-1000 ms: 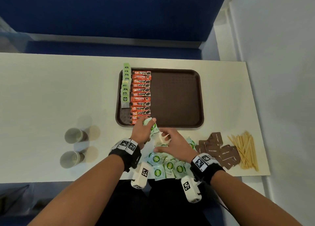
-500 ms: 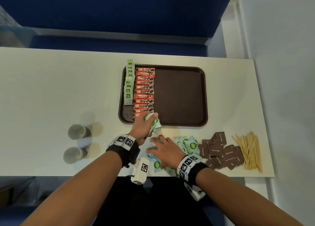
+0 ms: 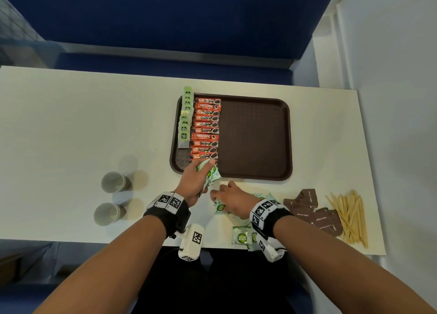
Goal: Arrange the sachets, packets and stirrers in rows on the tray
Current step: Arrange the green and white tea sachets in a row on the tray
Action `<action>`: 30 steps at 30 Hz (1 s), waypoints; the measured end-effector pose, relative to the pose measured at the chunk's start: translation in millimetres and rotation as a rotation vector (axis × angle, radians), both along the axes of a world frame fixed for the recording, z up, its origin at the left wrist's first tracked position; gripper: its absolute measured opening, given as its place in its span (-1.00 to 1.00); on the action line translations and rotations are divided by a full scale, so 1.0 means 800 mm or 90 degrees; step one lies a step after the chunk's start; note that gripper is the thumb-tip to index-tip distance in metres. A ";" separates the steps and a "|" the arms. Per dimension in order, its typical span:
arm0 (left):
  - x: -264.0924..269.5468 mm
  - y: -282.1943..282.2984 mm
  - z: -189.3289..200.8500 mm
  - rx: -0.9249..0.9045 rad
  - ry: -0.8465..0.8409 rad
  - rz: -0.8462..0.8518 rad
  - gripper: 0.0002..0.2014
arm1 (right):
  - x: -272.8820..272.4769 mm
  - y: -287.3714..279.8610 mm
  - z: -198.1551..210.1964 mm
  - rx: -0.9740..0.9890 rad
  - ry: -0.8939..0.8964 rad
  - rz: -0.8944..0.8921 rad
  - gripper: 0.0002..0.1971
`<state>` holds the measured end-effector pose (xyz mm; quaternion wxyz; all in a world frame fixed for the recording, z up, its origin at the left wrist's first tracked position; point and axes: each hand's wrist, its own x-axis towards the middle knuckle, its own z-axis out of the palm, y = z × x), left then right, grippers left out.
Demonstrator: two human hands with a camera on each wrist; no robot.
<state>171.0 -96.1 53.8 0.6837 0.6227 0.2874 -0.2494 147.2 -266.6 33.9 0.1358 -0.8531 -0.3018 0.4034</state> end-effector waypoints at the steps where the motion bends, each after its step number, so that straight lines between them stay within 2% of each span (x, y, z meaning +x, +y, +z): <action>1: -0.001 0.002 0.000 -0.007 -0.001 0.001 -0.73 | 0.001 -0.001 -0.001 0.005 0.014 -0.020 -0.62; 9: -0.004 0.008 0.009 -0.052 0.004 0.004 -0.69 | 0.012 -0.014 0.011 0.053 0.104 -0.138 -0.64; 12: -0.003 0.008 0.010 -0.063 0.013 0.008 -0.69 | 0.015 -0.022 0.020 0.090 0.108 -0.207 -0.64; 17: 0.004 0.003 0.014 -0.082 0.036 0.016 -0.80 | 0.020 -0.035 0.042 0.172 0.074 -0.328 -0.64; 22: 0.010 -0.015 0.021 -0.089 0.024 0.013 -0.81 | 0.022 -0.055 0.069 0.280 0.074 -0.578 -0.69; 24: 0.013 -0.023 0.024 -0.087 0.008 0.014 -0.80 | 0.023 -0.063 0.077 0.367 0.139 -0.710 -0.67; 27: 0.017 -0.037 0.029 -0.079 -0.025 0.016 -0.70 | 0.030 -0.070 0.089 0.500 0.301 -0.881 -0.60; 30: 0.016 -0.055 0.042 -0.071 -0.069 0.026 -0.74 | 0.039 -0.066 0.099 0.562 0.399 -0.975 -0.58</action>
